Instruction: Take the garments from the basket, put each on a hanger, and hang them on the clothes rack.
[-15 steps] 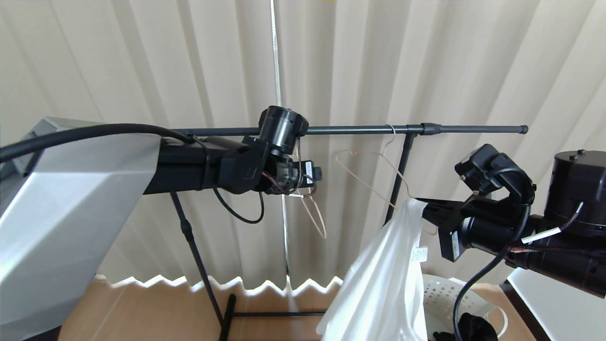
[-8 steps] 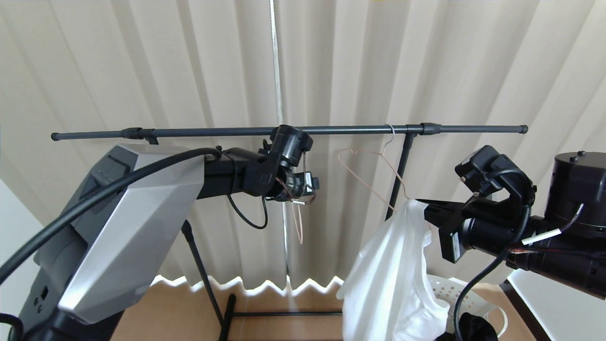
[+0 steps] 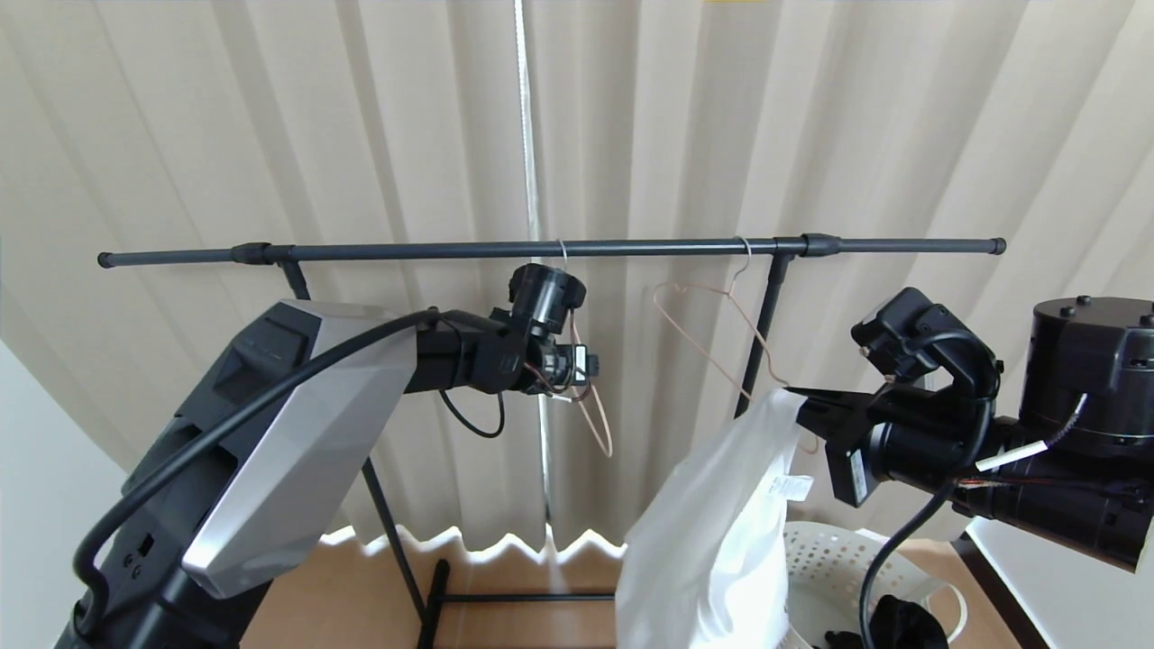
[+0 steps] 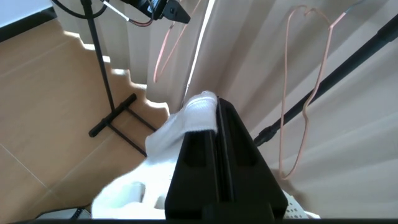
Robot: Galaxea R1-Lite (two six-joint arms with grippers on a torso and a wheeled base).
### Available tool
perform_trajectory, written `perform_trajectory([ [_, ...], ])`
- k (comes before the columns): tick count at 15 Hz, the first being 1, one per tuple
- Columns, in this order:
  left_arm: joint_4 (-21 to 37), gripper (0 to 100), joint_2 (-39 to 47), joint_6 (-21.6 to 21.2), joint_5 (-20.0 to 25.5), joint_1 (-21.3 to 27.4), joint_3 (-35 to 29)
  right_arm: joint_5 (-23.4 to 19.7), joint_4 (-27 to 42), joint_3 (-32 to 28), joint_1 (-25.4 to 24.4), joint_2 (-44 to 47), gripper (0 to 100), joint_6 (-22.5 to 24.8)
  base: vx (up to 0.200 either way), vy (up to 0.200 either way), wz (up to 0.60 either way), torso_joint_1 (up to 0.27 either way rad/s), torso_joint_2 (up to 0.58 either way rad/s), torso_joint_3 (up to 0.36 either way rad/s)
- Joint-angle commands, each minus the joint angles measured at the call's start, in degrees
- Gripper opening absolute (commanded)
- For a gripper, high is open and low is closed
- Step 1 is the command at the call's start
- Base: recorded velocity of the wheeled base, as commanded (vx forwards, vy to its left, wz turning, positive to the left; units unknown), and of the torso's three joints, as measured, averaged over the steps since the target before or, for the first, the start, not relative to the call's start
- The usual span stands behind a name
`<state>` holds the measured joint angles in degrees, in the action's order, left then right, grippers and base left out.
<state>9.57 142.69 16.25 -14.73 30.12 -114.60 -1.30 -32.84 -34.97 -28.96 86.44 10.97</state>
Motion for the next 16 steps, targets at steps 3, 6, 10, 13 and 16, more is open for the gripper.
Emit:
perform_trajectory([
  [3, -1.57, 100, 1.63, 0.01, -1.45, -0.86, 0.01, -0.01, -0.03, -0.01, -0.04, 0.48, 0, 0.1, 0.0, 0.0, 0.0, 0.0, 0.0, 0.0],
  [6, -2.98, 100, 2.59, -0.17, -3.2, -1.38, 0.01, -0.01, -0.12, 0.43, -0.39, 0.83, 0, 0.63, 0.0, 0.0, 0.0, 0.0, 0.0, 0.0],
  [10, -3.33, 100, 3.03, -0.52, -5.58, -2.26, 0.01, -0.01, -0.12, 0.61, -0.48, 0.92, 0, 1.25, 0.0, 0.0, 0.0, 0.0, 0.0, 0.0],
  [13, -4.21, 100, 3.03, -0.52, -6.72, -1.73, 0.01, -0.01, -0.12, 0.61, -0.65, 1.18, 0, 1.25, 0.0, 0.0, 0.0, 0.0, 0.0, 0.0],
  [16, -4.3, 0, 2.68, -0.52, -7.07, -1.38, 0.01, -0.01, -0.12, 0.61, -0.65, 1.18, 0, 1.25, 0.0, 0.0, 0.0, 0.0, 0.0, 0.0],
])
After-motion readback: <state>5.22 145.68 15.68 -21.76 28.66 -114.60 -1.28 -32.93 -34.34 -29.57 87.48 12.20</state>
